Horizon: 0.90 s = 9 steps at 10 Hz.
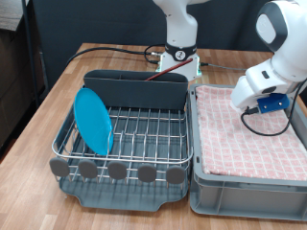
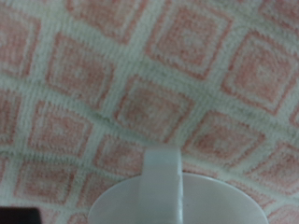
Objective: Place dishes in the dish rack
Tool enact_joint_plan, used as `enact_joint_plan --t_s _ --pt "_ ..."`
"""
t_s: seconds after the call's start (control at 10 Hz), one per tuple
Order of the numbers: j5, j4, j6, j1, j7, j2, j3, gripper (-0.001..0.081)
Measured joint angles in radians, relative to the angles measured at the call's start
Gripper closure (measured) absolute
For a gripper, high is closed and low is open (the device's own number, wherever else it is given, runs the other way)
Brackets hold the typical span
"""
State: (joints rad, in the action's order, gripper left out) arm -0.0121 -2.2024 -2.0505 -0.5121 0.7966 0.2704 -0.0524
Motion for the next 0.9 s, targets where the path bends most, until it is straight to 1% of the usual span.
enact_joint_plan --t_s 0.1,0.2,0.3,0.4,0.5,0.6,0.9 --pt "0.001 -0.005 -0.007 0.0 0.0 0.0 -0.001 0.0282" --pt "0.002 -0.007 -0.008 0.0 0.0 0.0 -0.002 0.0282" --pt "0.004 -0.007 -0.009 0.001 0.0 0.0 -0.002 0.0446" --pt "0.011 -0.007 -0.008 0.002 0.0 0.0 -0.002 0.0446" --pt "0.013 -0.006 -0.004 0.005 -0.001 0.0 -0.003 0.0606" --pt "0.013 -0.002 0.008 0.008 -0.002 0.0 -0.004 0.0735" --pt "0.013 0.026 0.067 0.01 -0.005 -0.014 -0.017 0.0735"
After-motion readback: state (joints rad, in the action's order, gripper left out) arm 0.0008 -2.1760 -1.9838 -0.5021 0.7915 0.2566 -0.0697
